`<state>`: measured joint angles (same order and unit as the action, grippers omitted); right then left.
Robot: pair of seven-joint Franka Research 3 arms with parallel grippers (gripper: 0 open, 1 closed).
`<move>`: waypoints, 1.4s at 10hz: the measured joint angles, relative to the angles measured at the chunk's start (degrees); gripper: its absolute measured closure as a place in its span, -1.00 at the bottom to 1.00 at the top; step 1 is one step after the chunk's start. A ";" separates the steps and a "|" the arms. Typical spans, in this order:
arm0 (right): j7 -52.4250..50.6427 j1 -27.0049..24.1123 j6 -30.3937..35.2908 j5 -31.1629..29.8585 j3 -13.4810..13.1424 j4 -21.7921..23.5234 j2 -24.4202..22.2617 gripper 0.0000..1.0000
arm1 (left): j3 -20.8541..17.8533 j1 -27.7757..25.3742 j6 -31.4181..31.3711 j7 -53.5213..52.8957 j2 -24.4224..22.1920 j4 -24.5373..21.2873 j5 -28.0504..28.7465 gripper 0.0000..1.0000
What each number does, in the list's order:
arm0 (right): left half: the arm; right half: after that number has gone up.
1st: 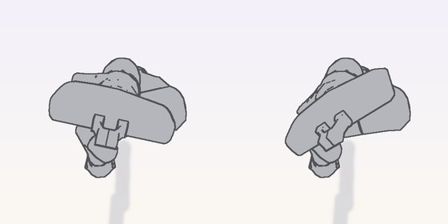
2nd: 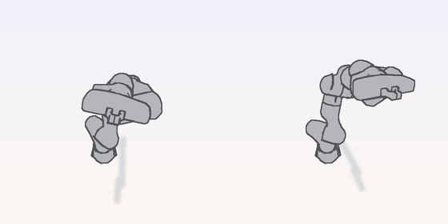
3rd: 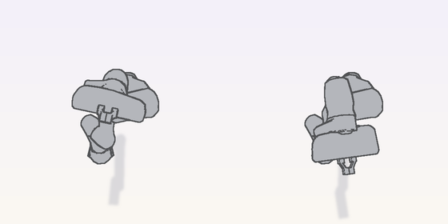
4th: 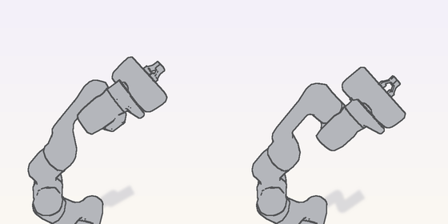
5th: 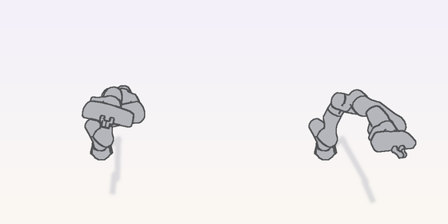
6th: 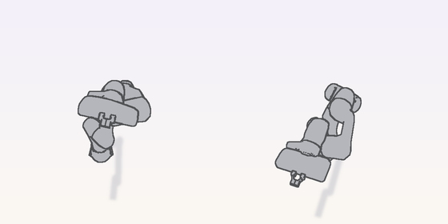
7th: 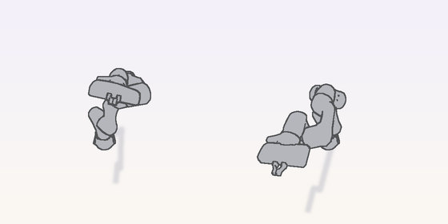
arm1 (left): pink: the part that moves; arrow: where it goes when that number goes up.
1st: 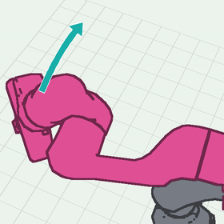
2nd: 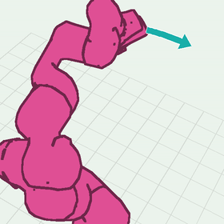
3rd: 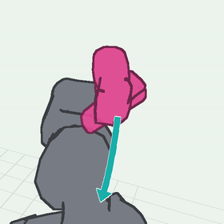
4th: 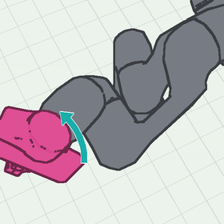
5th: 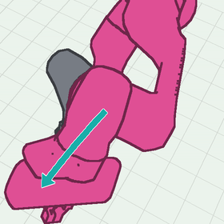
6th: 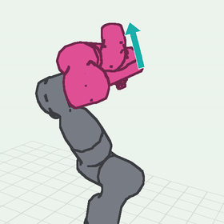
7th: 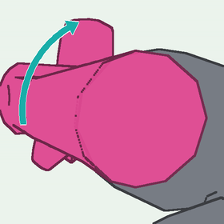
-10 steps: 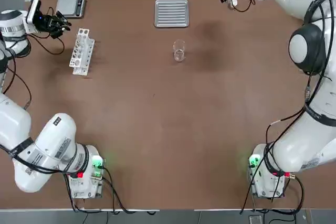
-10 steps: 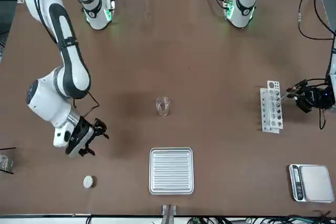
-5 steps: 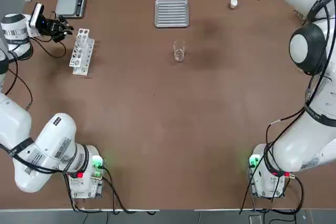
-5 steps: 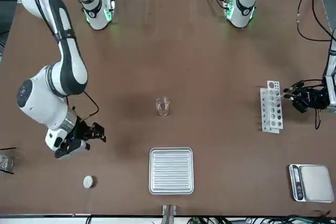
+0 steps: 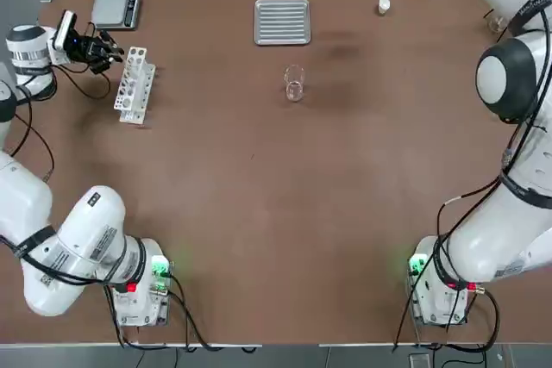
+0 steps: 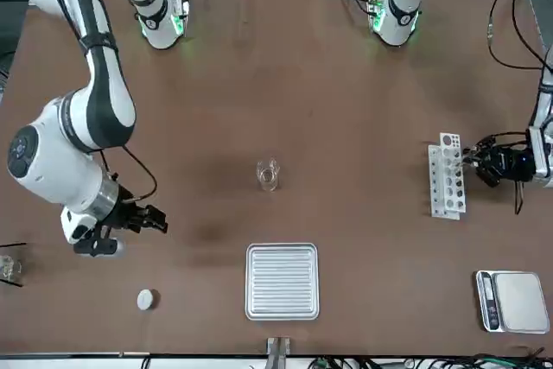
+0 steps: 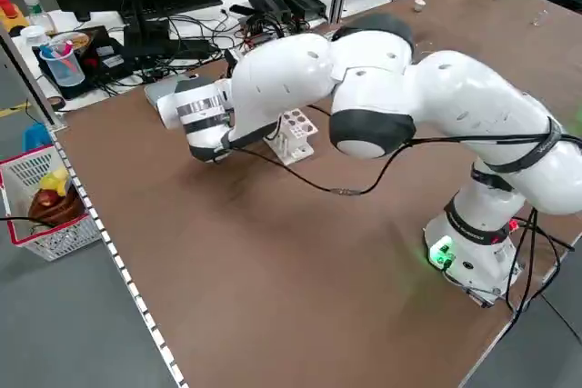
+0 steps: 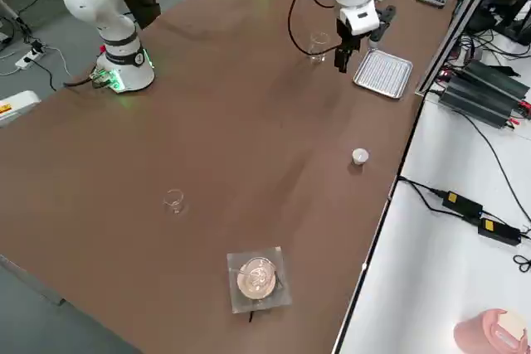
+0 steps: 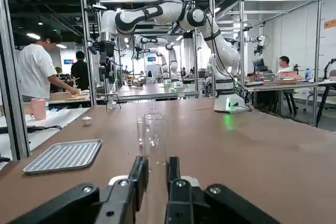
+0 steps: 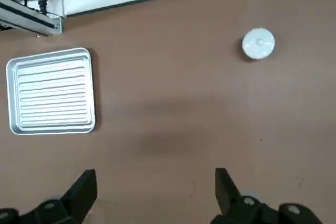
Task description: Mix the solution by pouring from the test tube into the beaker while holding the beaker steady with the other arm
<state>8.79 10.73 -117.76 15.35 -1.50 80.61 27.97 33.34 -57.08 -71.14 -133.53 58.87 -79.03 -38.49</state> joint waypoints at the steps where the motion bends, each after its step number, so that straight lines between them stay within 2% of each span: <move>1: 1.25 -0.08 1.44 -0.01 -0.03 -0.64 -0.27 -0.99 | -0.07 0.21 -0.42 0.00 0.24 -0.01 0.22 0.58; 4: 6.68 -0.16 5.12 -0.11 -0.04 -1.79 -1.02 -0.99 | -0.14 0.51 -1.31 0.00 1.01 -0.01 0.60 0.58; 6: 7.87 0.08 10.79 -0.45 0.06 -3.87 -1.32 -0.99 | -0.22 0.54 -2.43 0.00 1.24 -0.07 1.07 0.58; 8: 8.55 0.19 14.46 -3.20 0.14 -5.93 -2.32 -0.99 | -0.35 0.65 -2.96 0.00 1.35 -0.31 1.13 0.58; 12: 8.67 -1.60 19.84 -6.02 -1.38 -6.43 -7.28 -0.99 | -0.59 0.98 -3.46 0.00 2.12 -0.33 1.12 0.58; 14: 3.55 -3.12 21.05 -8.51 -2.94 -4.40 -11.29 -0.99 | -0.59 1.05 -3.59 0.00 2.58 -0.31 1.12 0.58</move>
<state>12.33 7.61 -96.71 6.84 -4.44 76.21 16.68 32.75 -56.04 -74.73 -133.53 61.45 -79.34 -37.37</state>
